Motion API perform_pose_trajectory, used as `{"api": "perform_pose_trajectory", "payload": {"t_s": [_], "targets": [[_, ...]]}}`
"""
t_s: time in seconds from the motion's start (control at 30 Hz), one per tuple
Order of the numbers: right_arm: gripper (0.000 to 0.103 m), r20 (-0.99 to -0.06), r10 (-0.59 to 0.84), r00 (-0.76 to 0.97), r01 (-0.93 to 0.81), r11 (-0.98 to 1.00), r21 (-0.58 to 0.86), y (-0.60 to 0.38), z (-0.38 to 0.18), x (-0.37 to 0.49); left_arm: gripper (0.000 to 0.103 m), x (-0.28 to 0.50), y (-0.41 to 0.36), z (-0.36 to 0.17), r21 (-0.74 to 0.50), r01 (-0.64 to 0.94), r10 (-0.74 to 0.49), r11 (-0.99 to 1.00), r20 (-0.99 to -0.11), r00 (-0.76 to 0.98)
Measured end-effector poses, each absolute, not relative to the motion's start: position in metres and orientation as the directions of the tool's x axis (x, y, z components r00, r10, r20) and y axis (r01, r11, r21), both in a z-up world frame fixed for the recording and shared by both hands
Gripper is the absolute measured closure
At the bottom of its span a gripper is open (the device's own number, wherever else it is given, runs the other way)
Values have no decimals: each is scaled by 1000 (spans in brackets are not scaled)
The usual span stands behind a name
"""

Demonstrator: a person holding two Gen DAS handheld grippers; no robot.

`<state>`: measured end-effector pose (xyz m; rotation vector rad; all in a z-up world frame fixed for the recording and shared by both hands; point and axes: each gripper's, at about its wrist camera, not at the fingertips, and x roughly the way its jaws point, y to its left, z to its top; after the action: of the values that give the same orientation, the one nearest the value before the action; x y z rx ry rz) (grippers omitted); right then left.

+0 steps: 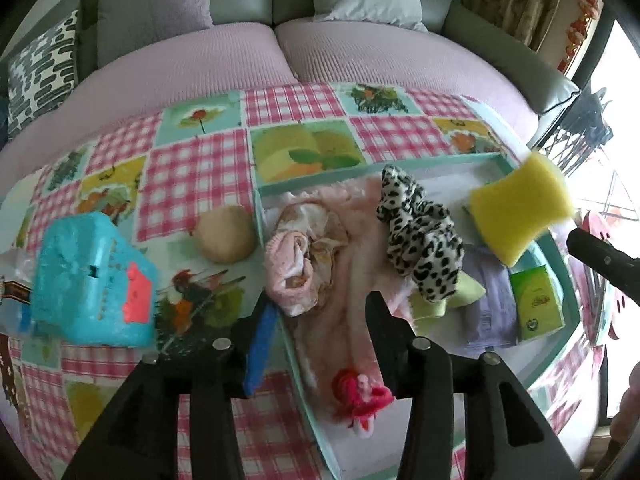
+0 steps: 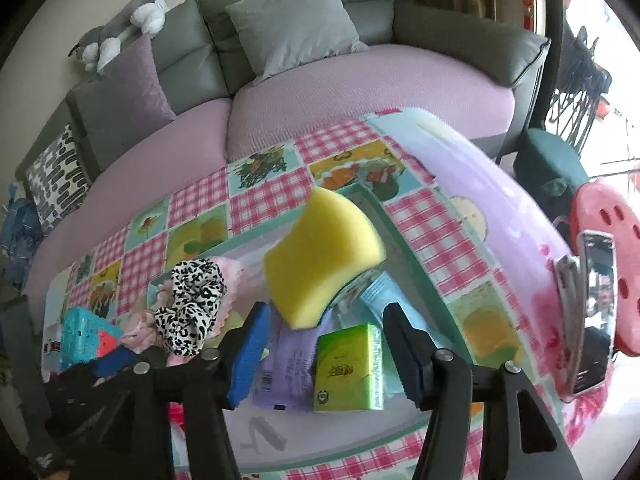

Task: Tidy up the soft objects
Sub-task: 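Open the left tool over the tray while the right tool releases the sponge into it, then move the left tool to the red tape roll while the right tool moves to the beige ball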

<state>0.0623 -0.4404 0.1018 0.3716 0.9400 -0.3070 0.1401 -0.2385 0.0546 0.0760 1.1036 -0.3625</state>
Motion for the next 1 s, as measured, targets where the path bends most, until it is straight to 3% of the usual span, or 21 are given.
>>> {"api": "perform_pose_trajectory", "payload": {"t_s": [0.23, 0.4, 0.5, 1.0], "targets": [[33, -830, -111, 547, 413, 898, 152, -439, 106, 61, 46, 139, -222, 70, -102, 284, -224, 953, -871, 437], [18, -842, -127, 524, 409, 905, 118, -436, 103, 64, 26, 142, -207, 69, -75, 208, -165, 975, -874, 458], [1, -851, -145, 504, 410, 908, 88, -434, 99, 66, 16, 145, -200, 64, -52, 166, -124, 985, -879, 460], [0, -850, -151, 505, 331, 943, 30, -408, 104, 74, 13, 140, -138, 88, -75, 46, -87, 996, -843, 531]]}}
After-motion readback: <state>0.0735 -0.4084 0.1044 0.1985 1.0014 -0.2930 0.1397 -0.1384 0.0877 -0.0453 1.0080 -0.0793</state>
